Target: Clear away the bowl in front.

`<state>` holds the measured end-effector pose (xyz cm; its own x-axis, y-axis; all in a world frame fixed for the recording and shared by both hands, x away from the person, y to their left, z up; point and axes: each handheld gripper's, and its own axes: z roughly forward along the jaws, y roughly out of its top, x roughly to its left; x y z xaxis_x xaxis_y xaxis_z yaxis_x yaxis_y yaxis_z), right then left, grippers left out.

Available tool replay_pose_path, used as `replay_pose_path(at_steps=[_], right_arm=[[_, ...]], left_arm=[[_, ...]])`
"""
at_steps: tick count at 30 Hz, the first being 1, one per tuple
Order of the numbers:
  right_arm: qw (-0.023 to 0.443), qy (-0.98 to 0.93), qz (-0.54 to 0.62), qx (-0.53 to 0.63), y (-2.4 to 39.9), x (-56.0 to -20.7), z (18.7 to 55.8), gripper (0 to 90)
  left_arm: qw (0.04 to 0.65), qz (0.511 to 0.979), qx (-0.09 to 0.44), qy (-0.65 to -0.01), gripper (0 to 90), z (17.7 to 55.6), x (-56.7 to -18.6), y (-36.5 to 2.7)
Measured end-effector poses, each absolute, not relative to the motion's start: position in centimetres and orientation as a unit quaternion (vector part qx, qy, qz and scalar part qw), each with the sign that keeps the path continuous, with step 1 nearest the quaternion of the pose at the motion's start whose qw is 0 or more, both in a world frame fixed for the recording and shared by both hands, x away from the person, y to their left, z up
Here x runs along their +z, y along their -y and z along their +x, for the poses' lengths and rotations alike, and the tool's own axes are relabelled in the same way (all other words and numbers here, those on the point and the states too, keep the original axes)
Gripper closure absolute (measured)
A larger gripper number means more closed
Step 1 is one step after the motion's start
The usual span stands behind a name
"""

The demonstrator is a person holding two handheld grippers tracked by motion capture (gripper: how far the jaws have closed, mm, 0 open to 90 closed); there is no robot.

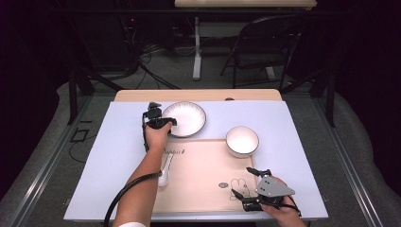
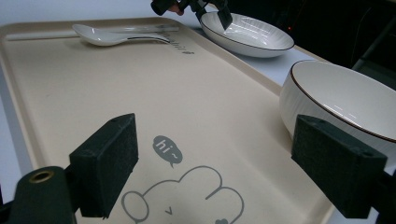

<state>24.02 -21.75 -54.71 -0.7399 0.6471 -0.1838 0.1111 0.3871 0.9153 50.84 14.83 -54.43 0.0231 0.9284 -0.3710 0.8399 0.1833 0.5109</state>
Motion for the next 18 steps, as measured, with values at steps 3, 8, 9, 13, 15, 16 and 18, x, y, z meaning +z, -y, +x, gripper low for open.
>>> replay_pose_path(at_steps=[3, 8, 9, 13, 15, 16, 18], right_arm=[[0.268, -0.789, 0.240, 0.499, 21.73, -54.72, 24.02, 14.1], [0.268, -0.788, 0.239, 0.499, 21.70, -54.73, 24.03, 14.1], [0.268, -0.788, 0.239, 0.499, 21.69, -54.74, 24.04, 14.1], [0.268, -0.789, 0.240, 0.498, 21.67, -54.75, 24.05, 14.1], [0.269, -0.789, 0.239, 0.498, 21.67, -54.75, 24.06, 14.2], [0.269, -0.789, 0.240, 0.498, 21.67, -54.75, 24.04, 14.1], [0.268, -0.789, 0.240, 0.498, 21.68, -54.75, 24.05, 14.1]], left_arm=[[0.325, 0.635, 0.065, -0.698, 41.7, 50.87, -54.40, -15.00], [0.323, 0.632, 0.067, -0.702, 49.2, 50.86, -54.45, -15.24], [0.322, 0.631, 0.068, -0.703, 49.6, 50.86, -54.45, -15.22], [0.315, 0.630, 0.073, -0.706, 55.0, 50.87, -54.44, -15.25], [0.314, 0.627, 0.075, -0.709, 57.8, 50.86, -54.47, -15.31], [0.313, 0.627, 0.075, -0.710, 59.0, 50.86, -54.46, -15.35], [0.311, 0.626, 0.075, -0.712, 60.4, 50.88, -54.45, -15.34]])
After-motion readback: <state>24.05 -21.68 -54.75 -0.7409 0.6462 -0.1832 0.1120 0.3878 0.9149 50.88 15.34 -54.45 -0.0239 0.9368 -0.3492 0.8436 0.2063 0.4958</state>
